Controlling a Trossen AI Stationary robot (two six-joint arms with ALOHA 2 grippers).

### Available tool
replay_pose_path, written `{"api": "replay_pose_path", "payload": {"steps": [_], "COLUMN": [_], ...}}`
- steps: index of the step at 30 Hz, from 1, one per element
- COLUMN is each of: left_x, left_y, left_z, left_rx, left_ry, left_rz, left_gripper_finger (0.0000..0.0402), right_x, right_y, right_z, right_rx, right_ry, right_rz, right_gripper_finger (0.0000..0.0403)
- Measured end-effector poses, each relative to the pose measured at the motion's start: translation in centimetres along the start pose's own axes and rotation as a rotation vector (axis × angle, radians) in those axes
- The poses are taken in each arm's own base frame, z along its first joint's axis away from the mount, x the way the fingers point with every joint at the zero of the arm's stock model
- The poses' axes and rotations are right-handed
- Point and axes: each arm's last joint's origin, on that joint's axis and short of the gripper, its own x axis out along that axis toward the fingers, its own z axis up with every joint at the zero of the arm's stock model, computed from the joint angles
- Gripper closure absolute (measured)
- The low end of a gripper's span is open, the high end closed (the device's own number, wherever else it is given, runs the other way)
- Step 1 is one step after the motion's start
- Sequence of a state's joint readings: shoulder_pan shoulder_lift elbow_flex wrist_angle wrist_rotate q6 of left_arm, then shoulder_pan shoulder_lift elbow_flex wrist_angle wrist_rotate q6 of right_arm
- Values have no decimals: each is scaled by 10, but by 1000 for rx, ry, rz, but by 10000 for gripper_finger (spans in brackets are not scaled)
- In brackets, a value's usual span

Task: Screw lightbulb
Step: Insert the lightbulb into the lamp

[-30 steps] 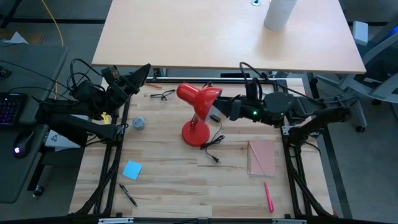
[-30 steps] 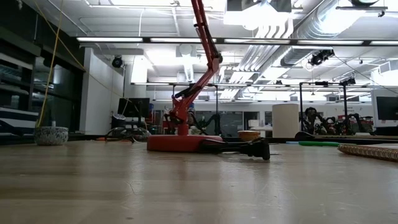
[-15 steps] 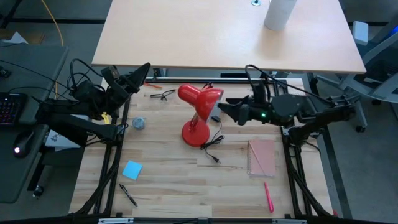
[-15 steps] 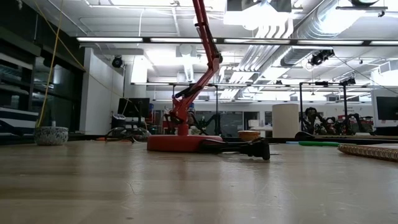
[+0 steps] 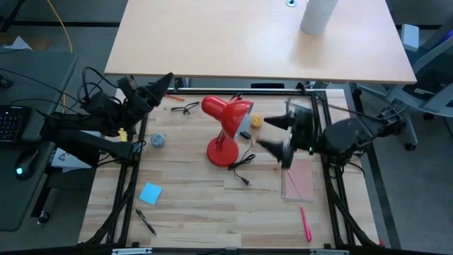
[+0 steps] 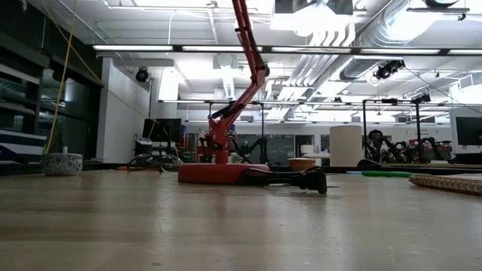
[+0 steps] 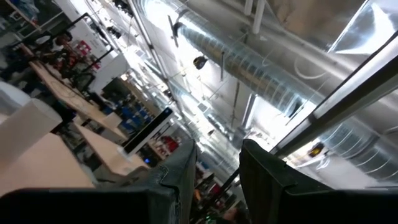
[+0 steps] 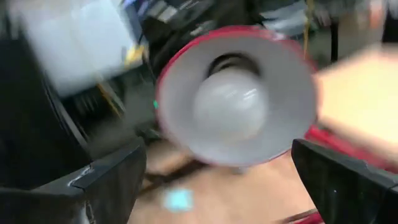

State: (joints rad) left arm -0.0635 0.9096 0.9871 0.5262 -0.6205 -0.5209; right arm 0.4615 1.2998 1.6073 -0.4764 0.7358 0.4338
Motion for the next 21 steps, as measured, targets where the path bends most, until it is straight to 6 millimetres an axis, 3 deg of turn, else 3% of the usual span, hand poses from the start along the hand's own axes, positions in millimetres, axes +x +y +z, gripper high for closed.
{"api": "replay_pose_path", "payload": {"steps": [5, 11, 21], "left_x": [0, 0, 0], "left_y": [2, 2, 2], "left_z": [-3, -3, -3], "left_rx": [-4, -27, -70], "left_ry": [24, 26, 23], "left_rz": [25, 27, 30], "left_gripper_finger": [296, 296, 296], "right_x": [1, 0, 2], "right_y": [14, 23, 24], "right_z": [-14, -20, -28], "right_rx": [-509, -456, -656], "right_ry": [25, 67, 137], "right_rz": [-15, 144, 297], "right_gripper_finger": [13, 13, 13]}}
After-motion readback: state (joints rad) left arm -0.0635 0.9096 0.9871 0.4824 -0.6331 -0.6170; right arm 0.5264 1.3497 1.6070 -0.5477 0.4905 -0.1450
